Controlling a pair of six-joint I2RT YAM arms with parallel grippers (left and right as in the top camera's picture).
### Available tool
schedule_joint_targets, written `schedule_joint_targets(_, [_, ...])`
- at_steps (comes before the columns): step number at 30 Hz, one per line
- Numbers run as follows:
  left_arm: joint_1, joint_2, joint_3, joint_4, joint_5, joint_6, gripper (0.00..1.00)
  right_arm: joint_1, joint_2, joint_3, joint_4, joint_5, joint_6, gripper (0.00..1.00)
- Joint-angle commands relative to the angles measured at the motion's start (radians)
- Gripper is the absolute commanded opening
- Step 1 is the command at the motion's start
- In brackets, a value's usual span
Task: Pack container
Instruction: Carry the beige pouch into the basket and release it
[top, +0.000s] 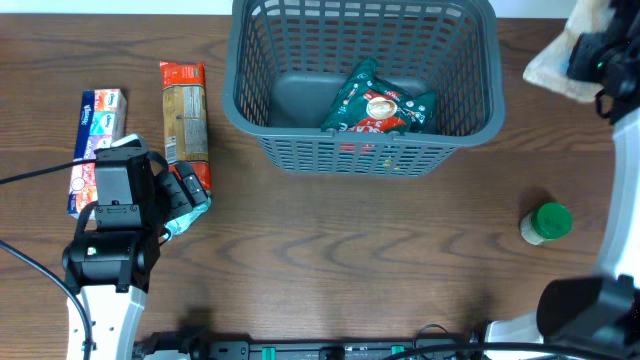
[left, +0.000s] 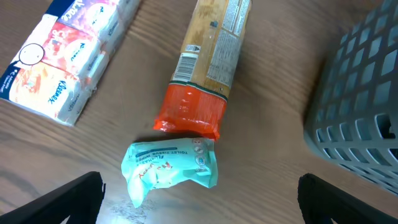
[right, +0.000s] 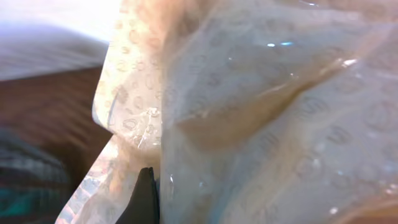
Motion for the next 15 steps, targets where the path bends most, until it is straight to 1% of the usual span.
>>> schedule_joint_targets(1, [0.005,0.004,0.022,0.0,-0.004,0.006,0.98,0.058,-0.05,0.107,-0.033,-0.145,-0.156,0.01])
schedule_joint_targets(5, [0.005,0.004,0.022,0.0,-0.004,0.01,0.99,0.188,-0.05,0.193,-0.083,-0.151,-0.369,0.01])
schedule_joint_targets(10, [0.005,0.004,0.022,0.0,-0.004,0.01,0.99,0.37,-0.029,0.196,-0.099,-0.165,-0.626,0.01])
schedule_joint_targets(12, [0.005,0.004,0.022,0.0,-0.004,0.01,0.99,0.423,-0.007,0.195,-0.107,-0.179,-0.676,0.01])
schedule_joint_targets(15, [0.005,0.004,0.022,0.001,-0.004,0.01,0.99,0.491,0.053,0.195,-0.109,-0.182,-0.689,0.01])
